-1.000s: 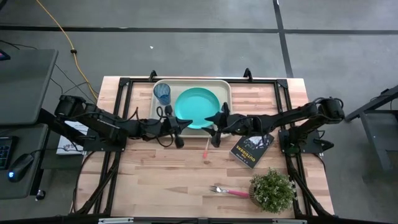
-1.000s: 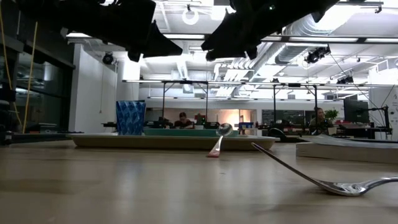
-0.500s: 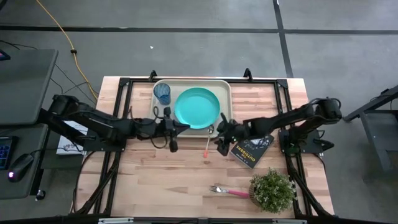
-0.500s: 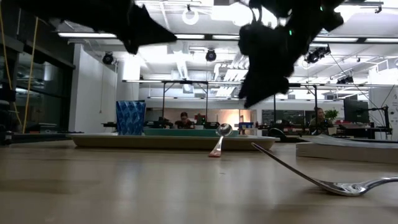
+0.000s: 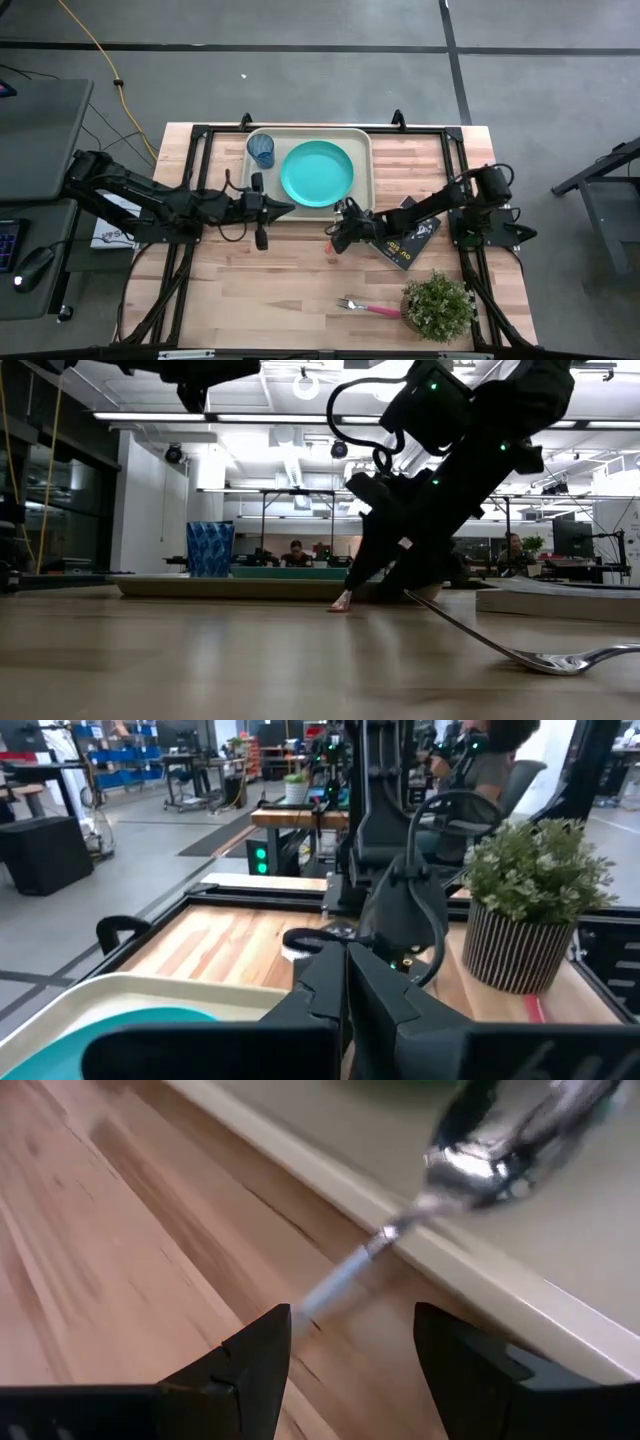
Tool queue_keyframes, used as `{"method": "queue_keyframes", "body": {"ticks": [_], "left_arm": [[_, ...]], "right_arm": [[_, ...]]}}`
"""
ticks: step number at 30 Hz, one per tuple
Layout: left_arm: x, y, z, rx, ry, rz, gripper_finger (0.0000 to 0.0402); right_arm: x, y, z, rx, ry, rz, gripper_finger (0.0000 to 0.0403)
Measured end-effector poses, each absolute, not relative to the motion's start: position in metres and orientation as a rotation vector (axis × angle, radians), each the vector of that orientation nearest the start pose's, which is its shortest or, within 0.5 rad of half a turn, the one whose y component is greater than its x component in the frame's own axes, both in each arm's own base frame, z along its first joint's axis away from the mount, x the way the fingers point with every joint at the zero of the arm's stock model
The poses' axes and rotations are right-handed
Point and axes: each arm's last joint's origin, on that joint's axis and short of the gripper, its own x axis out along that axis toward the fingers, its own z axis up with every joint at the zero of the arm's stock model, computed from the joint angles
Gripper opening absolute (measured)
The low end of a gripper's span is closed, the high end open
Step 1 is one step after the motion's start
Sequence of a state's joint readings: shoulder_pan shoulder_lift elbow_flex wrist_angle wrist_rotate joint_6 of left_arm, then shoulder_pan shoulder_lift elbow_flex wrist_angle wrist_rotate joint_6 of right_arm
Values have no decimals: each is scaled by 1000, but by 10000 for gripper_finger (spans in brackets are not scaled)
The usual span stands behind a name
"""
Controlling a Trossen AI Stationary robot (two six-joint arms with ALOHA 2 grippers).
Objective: Pick and place plate/cup/fork/spoon on tray
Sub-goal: Put the orange spoon on the white tray beside the light blue plate
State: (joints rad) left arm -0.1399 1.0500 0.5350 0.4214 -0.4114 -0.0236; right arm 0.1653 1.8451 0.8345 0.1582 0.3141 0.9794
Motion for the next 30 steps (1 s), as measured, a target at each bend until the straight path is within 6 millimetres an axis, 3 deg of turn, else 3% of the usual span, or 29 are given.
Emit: {"method": "queue_keyframes", "body": {"ticks": [14, 19, 23, 30], "left_arm": [[224, -21, 256, 28, 87, 266, 0], [224, -21, 256, 28, 86, 266, 0], [224, -21, 256, 28, 86, 269, 0], [224, -20, 256, 29, 86, 283, 0]], "right_arm": [[339, 49, 111, 840, 521, -599, 204], [341, 49, 101, 849, 518, -613, 198], [344, 49, 92, 864, 486, -628, 165], [344, 55, 93, 817, 500, -590, 63]]}}
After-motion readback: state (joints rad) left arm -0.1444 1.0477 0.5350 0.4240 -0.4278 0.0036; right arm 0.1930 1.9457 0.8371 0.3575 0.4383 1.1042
